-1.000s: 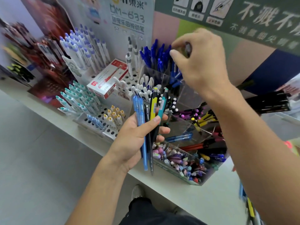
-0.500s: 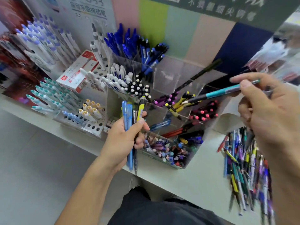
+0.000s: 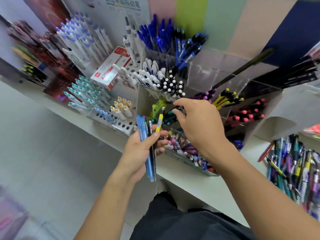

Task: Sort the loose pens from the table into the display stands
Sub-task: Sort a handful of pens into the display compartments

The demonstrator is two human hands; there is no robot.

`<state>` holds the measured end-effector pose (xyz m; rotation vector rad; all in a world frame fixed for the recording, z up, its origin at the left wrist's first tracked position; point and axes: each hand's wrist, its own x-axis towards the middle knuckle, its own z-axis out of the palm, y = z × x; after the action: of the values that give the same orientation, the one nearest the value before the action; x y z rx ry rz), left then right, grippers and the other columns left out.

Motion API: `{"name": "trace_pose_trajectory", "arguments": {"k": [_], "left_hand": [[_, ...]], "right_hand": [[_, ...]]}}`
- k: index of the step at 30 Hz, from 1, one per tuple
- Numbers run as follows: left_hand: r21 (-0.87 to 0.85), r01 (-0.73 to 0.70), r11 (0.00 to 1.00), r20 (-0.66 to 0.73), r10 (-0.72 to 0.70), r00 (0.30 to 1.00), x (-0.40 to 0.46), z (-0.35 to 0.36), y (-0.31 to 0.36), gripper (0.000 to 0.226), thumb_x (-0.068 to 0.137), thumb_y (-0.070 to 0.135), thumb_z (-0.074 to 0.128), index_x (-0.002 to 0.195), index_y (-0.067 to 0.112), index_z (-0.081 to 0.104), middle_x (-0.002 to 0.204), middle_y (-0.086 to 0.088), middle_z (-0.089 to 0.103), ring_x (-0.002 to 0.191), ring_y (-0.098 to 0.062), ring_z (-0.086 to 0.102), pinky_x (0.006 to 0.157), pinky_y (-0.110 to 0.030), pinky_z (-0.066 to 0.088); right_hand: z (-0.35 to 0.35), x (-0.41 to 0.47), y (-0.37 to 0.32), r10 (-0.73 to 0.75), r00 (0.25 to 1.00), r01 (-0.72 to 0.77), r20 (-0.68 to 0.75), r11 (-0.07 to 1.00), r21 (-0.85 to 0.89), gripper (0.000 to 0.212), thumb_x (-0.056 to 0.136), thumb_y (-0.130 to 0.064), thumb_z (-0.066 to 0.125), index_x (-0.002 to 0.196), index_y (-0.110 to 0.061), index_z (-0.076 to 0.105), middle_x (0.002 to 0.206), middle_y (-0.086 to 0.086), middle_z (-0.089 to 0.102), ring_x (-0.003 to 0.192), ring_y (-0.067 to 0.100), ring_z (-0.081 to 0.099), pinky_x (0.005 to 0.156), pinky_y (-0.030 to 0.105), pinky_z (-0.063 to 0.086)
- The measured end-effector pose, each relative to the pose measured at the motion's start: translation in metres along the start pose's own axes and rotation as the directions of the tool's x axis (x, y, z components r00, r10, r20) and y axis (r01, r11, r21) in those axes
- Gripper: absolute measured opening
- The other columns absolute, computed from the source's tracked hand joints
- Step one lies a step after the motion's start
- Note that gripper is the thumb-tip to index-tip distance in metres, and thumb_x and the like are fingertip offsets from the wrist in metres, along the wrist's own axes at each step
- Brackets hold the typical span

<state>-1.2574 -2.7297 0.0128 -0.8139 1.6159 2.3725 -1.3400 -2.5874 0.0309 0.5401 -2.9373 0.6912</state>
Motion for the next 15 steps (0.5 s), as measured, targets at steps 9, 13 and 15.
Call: {"name": "trace_pose_trajectory", "arguments": {"k": [9,13,15], "left_hand": [[-0.049,0.026,0.998,0.080,-0.022,0.997,0.005,-0.017,-0.006,0.016,0.095,0.006,0.061,0.111,0.009,0.063,0.089,-0.009,0.071,0.076,-0.019,0.071,0.066,-0.028,0.058],[-0.021,0.007,1.000,0.194,-0.003,0.981,0.005,-0.017,0.005,0.024,0.085,0.014,0.064,0.109,0.007,0.064,0.085,-0.010,0.073,0.070,-0.017,0.069,0.061,-0.025,0.055],[-0.001,-0.011,1.000,0.239,0.010,0.971,0.007,-0.012,0.010,0.026,0.084,0.014,0.064,0.109,0.006,0.064,0.085,-0.011,0.072,0.069,-0.018,0.067,0.059,-0.024,0.054]], "right_hand": [[0.028,0.013,-0.006,0.133,0.974,-0.150,0.182,0.985,0.083,0.019,0.094,-0.015,0.060,0.109,-0.014,0.072,0.088,0.009,0.073,0.079,0.027,0.067,0.073,0.041,0.057],[-0.005,-0.008,-0.007,0.204,0.892,-0.444,0.404,0.569,0.692,0.023,0.099,-0.007,0.052,0.094,0.001,0.073,0.059,0.008,0.062,0.038,0.007,0.040,0.043,0.019,0.035],[-0.024,-0.018,-0.005,0.195,0.860,-0.510,0.471,0.327,0.796,0.024,0.103,-0.009,0.050,0.101,0.001,0.072,0.061,0.002,0.059,0.034,0.005,0.031,0.036,0.014,0.024]]}}
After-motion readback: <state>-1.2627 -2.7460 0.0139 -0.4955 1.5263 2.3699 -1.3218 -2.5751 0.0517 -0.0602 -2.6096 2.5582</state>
